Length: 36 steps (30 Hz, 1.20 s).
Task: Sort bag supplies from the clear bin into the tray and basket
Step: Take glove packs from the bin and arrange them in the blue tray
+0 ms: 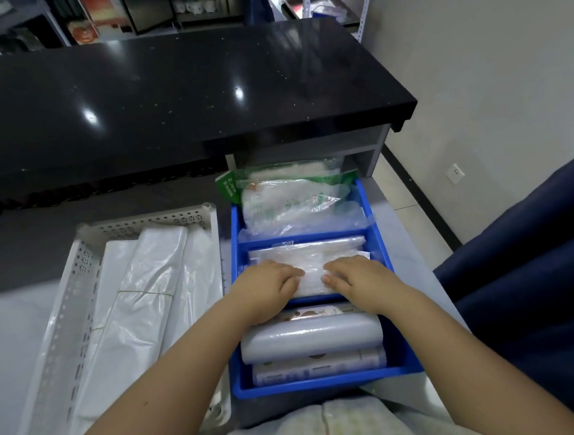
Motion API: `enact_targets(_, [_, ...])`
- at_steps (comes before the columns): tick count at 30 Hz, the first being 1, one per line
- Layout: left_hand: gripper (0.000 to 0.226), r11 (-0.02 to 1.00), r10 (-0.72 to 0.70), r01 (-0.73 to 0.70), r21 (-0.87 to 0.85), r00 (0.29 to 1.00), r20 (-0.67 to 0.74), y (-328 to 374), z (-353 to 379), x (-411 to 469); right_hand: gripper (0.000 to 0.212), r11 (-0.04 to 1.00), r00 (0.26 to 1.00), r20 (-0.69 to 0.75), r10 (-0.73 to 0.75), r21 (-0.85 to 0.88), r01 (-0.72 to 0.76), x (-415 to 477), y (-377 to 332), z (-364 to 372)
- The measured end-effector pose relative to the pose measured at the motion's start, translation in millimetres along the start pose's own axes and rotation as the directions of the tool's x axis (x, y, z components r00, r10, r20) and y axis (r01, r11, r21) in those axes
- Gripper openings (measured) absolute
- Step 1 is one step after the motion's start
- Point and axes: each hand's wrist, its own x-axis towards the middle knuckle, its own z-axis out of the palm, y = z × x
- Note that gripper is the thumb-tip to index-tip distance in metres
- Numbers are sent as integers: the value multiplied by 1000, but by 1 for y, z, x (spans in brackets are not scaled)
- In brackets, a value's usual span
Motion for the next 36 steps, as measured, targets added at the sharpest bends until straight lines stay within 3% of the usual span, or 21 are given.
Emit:
enact_targets(3, [42, 999, 36, -34, 26, 997, -69, 0, -2, 2, 49, 1000, 1000, 29, 13, 2, -13, 4, -6, -1])
enact_targets(6, [45, 996, -5, 2, 84, 1000, 26, -4, 2, 1, 52, 999, 999, 34, 38, -1, -38, 5, -6, -1])
enact_targets(10, [46, 992, -29, 22, 124, 998, 55, -4, 5, 2, 40, 996, 996, 39, 75, 36, -76, 3, -6, -3])
enact_targets(13, [44, 995, -24, 21, 95, 999, 31, -1, -1, 5, 35, 997, 996, -45, 78, 27, -77, 3, -10, -9])
enact_targets(19, [45, 984, 16, 6, 179, 993, -118, 3, -22, 1, 35, 996, 959, -275, -75, -58, 61, 2, -25, -25])
enact_targets(30, [48, 959, -113, 196, 207, 928, -356, 41, -36, -46, 37, 959, 911, -309, -272, -165, 231, -34, -43, -48])
enact_targets(36, [47, 929, -225, 336, 158, 849, -479, 69, -30, -93, 31, 921, 816, -427, -389, -162, 354, -68, -53, -48])
